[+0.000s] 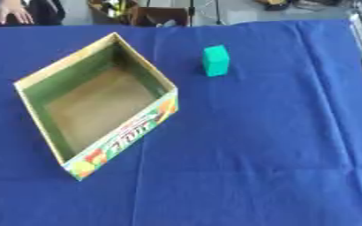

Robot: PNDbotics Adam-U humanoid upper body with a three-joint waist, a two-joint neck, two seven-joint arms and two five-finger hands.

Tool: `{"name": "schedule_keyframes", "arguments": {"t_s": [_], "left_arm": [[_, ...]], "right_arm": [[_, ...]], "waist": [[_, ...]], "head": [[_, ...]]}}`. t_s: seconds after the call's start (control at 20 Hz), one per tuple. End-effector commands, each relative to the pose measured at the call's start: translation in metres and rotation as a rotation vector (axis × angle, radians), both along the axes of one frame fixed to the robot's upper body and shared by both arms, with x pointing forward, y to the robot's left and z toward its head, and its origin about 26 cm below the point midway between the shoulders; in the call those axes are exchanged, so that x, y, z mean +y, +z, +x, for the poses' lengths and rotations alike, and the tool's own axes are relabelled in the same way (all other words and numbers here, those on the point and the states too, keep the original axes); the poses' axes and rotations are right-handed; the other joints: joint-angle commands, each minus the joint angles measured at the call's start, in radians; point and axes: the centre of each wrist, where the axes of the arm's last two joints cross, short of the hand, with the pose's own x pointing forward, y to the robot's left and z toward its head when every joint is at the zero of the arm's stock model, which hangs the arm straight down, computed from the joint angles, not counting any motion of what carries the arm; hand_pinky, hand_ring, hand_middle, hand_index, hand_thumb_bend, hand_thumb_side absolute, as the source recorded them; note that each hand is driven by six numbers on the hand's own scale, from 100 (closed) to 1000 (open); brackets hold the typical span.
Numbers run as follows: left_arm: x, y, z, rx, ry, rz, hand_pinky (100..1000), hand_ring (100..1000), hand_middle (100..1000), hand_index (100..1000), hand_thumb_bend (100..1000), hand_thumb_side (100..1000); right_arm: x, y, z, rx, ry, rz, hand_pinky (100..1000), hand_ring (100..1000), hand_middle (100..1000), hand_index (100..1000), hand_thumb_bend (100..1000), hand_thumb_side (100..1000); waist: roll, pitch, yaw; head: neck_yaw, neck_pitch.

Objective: Pick up objects on the table and place them in the box.

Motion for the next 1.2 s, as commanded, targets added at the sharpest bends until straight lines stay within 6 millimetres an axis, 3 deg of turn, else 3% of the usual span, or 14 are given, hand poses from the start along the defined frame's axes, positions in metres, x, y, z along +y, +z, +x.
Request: {"name": "schedule_keyframes", "arguments": {"t_s": [0.05, 0.35, 0.85, 1.2], "left_arm": [[0.001, 0.007, -0.002, -0.025, -0.008, 0.023, 677, 684, 726, 855, 100, 1000], [0.001, 0.007, -0.002, -0.023, -0.015, 0.029, 677, 684, 726, 856, 100, 1000], [0.0, 0.008, -0.002, -0.02, -0.029, 0.033, 678, 684, 726, 856, 100, 1000], [-0.001, 0.008, -0.002, -0.022, -0.035, 0.032, 679, 683, 726, 856, 100, 1000]], "right_arm": [[-0.009, 0.01, 0.011, 0.042, -0.032, -0.096, 878, 850, 832, 923, 620, 906], [-0.015, 0.009, 0.042, 0.16, -0.052, -0.208, 882, 866, 844, 945, 641, 760], [-0.003, 0.005, 0.073, 0.258, -0.124, -0.41, 879, 895, 887, 979, 576, 589], [-0.003, 0.0, 0.08, 0.292, -0.18, -0.441, 869, 891, 885, 971, 585, 556]], "waist": [[-0.004, -0.023, 0.003], [-0.009, -0.028, 0.017], [-0.014, -0.022, 0.04], [-0.017, -0.013, 0.044]], "head": [[-0.009, 0.007], [-0.02, 0.003], [-0.035, -0.025], [-0.039, -0.034]]}}
